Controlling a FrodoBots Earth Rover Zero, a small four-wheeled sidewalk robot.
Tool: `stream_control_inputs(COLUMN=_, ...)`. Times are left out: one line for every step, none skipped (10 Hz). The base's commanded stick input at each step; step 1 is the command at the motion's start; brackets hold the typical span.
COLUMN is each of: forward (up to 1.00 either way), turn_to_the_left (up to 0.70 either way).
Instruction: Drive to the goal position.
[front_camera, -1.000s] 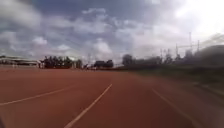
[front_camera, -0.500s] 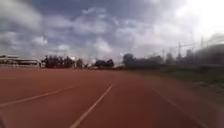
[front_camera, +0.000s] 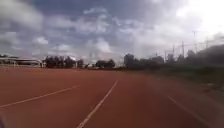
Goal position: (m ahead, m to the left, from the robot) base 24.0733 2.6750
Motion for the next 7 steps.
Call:
stream_control_inputs(forward=0.7, turn_to_the_left=0.0)
stream_control_inputs(forward=0.7, turn_to_the_left=0.0)
stream_control_inputs(forward=0.7, turn_to_the_left=0.0)
stream_control_inputs(forward=0.7, turn_to_the_left=0.0)
stream_control_inputs(forward=0.7, turn_to_the_left=0.0)
stream_control_inputs(forward=0.7, turn_to_the_left=0.0)
stream_control_inputs(forward=0.7, turn_to_the_left=0.0)
